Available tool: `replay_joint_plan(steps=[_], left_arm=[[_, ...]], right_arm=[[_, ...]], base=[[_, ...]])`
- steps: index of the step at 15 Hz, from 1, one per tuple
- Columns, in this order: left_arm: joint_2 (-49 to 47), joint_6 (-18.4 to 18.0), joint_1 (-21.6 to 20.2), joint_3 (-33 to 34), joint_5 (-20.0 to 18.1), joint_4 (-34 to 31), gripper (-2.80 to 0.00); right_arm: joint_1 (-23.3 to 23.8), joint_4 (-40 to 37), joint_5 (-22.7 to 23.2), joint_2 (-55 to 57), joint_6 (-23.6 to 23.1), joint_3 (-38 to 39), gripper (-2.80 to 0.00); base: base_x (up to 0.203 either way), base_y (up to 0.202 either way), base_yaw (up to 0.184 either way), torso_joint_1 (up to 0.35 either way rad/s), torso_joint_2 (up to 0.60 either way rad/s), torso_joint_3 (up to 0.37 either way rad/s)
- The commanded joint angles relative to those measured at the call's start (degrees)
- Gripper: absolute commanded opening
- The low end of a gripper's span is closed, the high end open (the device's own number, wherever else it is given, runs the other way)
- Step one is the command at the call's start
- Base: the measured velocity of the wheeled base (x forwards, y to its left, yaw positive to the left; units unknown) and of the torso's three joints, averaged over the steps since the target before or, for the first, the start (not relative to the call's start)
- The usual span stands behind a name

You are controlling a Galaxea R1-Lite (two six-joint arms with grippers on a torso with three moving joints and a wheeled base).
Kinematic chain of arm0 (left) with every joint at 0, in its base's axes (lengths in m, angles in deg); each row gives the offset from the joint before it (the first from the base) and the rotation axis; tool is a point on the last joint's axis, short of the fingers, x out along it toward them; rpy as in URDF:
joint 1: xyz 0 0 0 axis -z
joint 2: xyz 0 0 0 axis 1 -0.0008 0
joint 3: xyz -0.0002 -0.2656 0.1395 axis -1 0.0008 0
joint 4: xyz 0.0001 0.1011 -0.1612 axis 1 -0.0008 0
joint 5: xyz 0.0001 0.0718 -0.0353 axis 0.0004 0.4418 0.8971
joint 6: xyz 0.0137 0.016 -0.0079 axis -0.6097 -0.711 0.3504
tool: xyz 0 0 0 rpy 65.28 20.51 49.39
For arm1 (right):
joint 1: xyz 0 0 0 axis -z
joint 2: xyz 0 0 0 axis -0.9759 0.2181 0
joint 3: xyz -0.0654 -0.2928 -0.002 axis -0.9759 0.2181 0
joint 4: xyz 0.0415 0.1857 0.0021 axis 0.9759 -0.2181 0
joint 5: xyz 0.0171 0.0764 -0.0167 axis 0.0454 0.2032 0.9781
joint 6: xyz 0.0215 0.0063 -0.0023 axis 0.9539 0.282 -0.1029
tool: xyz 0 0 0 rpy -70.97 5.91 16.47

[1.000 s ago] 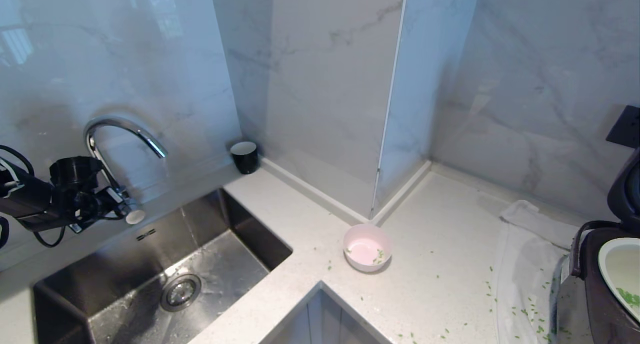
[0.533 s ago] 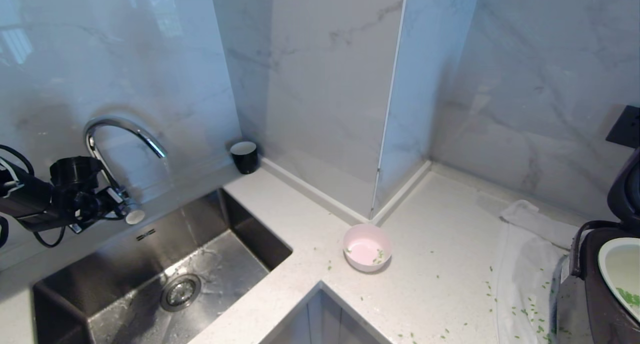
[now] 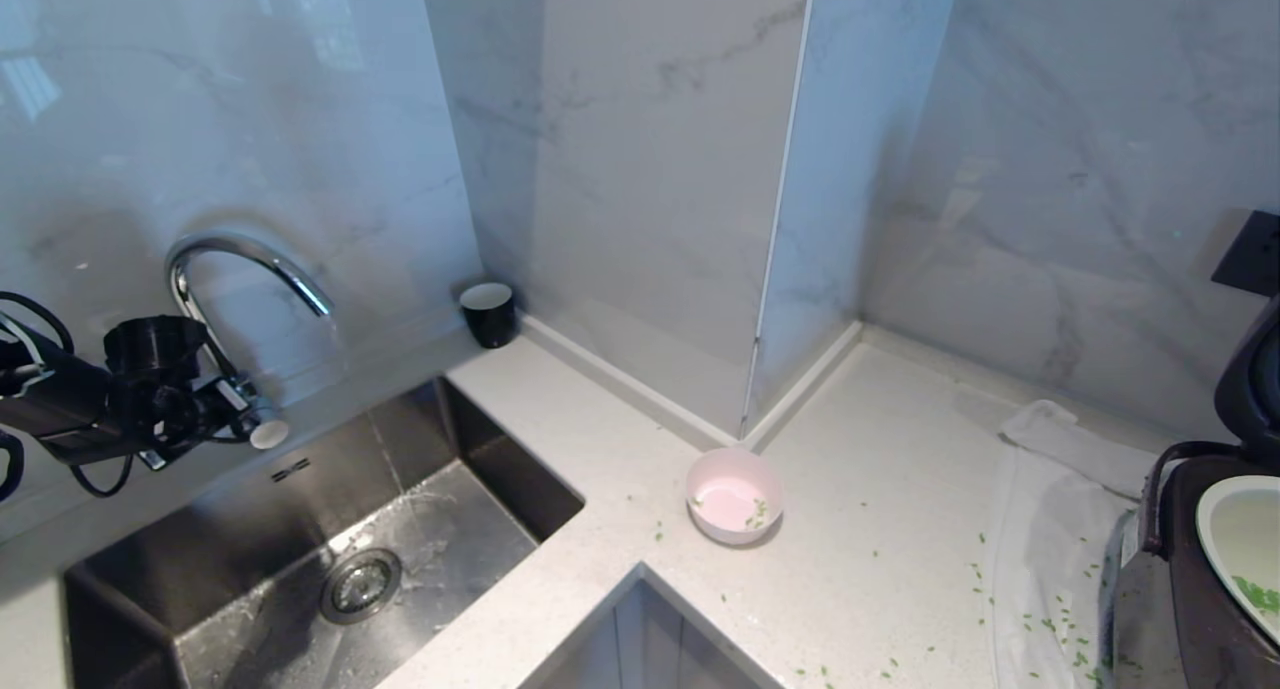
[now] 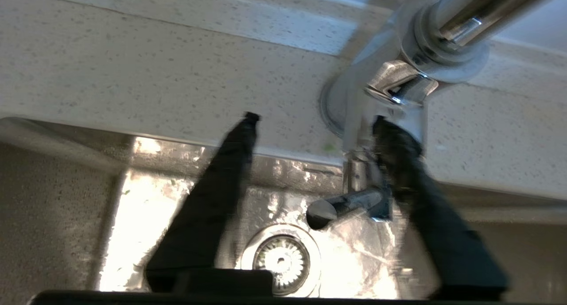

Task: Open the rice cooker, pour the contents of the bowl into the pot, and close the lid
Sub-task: Turn on the tap

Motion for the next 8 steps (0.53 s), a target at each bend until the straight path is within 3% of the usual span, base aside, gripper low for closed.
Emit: replay_joint_plan(steps=[1,8], left_arm=[[0.3,0.2,0.0,0.0,0.1,0.2,0.0],[7.2,0.8,2.1,8.6,-0.7,0.3,0.0]], right_arm=[[0.0,0.0,0.0,0.1,0.0,0.0,-2.8],[0.0,0.0,0.0,0.1,0.0,0.0,-2.8]], base=[[0.0,0.0,0.0,0.0,0.0,0.0],[0.0,0.0,0.0,0.0,0.0,0.0]])
